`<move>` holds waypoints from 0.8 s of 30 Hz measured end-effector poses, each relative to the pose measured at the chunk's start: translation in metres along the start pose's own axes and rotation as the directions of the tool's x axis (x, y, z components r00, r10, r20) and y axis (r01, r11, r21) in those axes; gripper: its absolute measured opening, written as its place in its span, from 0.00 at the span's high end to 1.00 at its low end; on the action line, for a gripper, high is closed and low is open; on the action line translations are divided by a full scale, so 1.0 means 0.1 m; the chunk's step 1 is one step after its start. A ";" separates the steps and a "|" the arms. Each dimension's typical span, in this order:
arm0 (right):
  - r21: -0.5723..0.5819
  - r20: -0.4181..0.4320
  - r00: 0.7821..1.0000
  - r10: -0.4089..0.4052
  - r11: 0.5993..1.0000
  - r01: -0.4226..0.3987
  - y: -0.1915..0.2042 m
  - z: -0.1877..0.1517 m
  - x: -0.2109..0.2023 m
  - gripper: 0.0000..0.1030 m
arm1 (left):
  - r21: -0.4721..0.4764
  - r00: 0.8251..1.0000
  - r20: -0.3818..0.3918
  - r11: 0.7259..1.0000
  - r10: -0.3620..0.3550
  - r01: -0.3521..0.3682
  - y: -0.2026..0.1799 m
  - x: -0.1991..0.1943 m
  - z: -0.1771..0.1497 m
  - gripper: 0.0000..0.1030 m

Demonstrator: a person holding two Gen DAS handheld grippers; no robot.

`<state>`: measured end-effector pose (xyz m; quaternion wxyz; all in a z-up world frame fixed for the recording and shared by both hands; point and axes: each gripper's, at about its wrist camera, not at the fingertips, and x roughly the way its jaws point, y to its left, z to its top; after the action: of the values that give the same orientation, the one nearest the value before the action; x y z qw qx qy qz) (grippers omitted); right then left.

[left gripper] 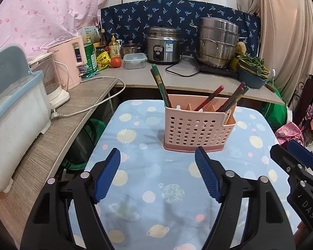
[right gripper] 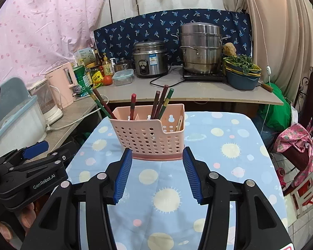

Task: Organize utensils

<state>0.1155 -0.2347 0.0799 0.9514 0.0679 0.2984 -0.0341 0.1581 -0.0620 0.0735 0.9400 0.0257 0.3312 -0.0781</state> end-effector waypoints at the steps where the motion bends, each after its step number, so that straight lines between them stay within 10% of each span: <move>1: -0.003 -0.003 1.000 -0.002 1.000 0.002 0.00 -0.02 0.00 0.52 | 0.001 1.000 -0.003 1.000 0.000 0.000 -0.01 0.00 -0.02 0.30; 24: 0.007 -0.043 0.999 -0.028 1.000 0.028 -0.03 -0.28 0.05 0.51 | 0.026 0.998 -0.046 0.999 0.031 -0.030 -0.03 0.08 -0.27 0.16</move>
<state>0.1040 -0.2341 0.0540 0.9439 0.0679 0.3197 -0.0470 0.1467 -0.0634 0.0477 0.9327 0.0447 0.3515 -0.0672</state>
